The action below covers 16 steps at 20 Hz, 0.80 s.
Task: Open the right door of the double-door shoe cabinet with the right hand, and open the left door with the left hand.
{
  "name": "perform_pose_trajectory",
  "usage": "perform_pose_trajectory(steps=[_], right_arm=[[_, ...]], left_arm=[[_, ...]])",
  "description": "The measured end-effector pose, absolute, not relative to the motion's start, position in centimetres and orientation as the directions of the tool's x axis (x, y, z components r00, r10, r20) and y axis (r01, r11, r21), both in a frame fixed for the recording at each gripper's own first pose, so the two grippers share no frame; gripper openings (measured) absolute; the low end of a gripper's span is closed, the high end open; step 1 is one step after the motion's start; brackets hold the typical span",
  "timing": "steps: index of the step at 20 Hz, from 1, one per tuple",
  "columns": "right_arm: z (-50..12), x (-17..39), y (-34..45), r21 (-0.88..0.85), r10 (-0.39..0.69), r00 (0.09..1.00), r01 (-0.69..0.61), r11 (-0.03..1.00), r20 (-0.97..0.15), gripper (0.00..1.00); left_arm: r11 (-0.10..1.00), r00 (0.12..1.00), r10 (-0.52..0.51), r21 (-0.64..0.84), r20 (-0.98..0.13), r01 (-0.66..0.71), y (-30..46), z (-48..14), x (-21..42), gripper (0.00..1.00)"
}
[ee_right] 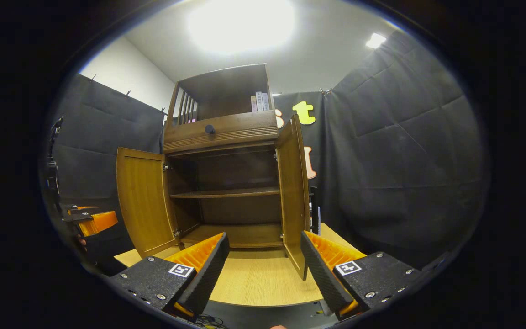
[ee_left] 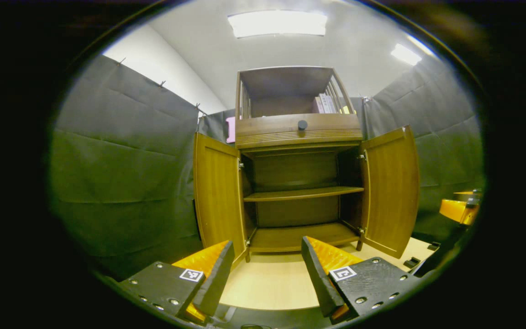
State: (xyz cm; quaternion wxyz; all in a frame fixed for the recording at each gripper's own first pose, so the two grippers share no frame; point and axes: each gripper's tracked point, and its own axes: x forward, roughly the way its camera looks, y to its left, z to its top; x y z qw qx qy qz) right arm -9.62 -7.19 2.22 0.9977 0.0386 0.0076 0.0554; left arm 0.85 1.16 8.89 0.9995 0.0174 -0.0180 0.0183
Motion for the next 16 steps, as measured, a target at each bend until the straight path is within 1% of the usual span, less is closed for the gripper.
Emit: perform_pose_trajectory(steps=[2, 3, 4, 7, 8, 11, 12, 14, 15, 16], right_arm=[[2.1, -9.5, -7.2, 0.082, 0.108, 0.994, -0.106, 0.991, -0.013, 0.96], [2.1, -9.4, -7.2, 0.084, 0.105, 0.994, -0.104, 0.991, -0.015, 0.94], [2.0, -9.3, -7.2, 0.084, 0.102, 0.995, -0.100, 0.991, -0.016, 0.96], [1.9, -9.0, -7.1, 0.082, 0.098, 0.995, -0.096, 0.992, -0.018, 0.96], [1.8, -9.0, -7.1, 0.080, 0.097, 0.995, -0.095, 0.992, -0.018, 0.94], [1.9, -8.7, -6.9, 0.079, 0.093, 0.996, -0.091, 0.993, -0.017, 0.94], [1.8, -8.6, -6.8, 0.081, 0.092, 0.996, -0.091, 0.993, -0.017, 0.96], [1.8, -8.4, -6.6, 0.081, 0.092, 0.996, -0.090, 0.993, -0.018, 0.96], [1.7, -8.4, -6.6, 0.078, 0.091, 0.996, -0.089, 0.993, -0.019, 0.94], [1.7, -8.4, -6.5, 0.077, 0.090, 0.996, -0.088, 0.993, -0.020, 0.96]], left_arm=[[0.999, 0.999, 0.035, 0.035, 0.039, -0.037, 1.1, 9.0, 0.9, 0.90], [0.999, 0.999, 0.035, 0.035, 0.037, -0.037, 1.3, 8.9, 1.2, 0.90], [0.999, 0.999, 0.037, 0.033, 0.036, -0.038, 1.3, 8.9, 1.4, 0.90], [0.999, 0.999, 0.041, 0.027, 0.035, -0.042, 1.8, 8.7, 1.7, 0.90], [0.999, 0.999, 0.044, 0.026, 0.032, -0.045, 2.0, 8.6, 1.8, 0.90], [0.999, 0.999, 0.046, 0.022, 0.028, -0.047, 2.3, 8.4, 1.9, 0.90], [0.999, 0.999, 0.047, 0.024, 0.025, -0.047, 2.4, 8.4, 1.9, 0.90], [0.998, 0.998, 0.050, 0.028, 0.028, -0.051, 2.5, 8.4, 1.9, 0.90], [0.998, 0.998, 0.052, 0.027, 0.030, -0.053, 2.5, 8.4, 1.9, 0.90], [0.998, 0.998, 0.052, 0.027, 0.030, -0.053, 2.6, 8.5, 1.9, 0.90]])
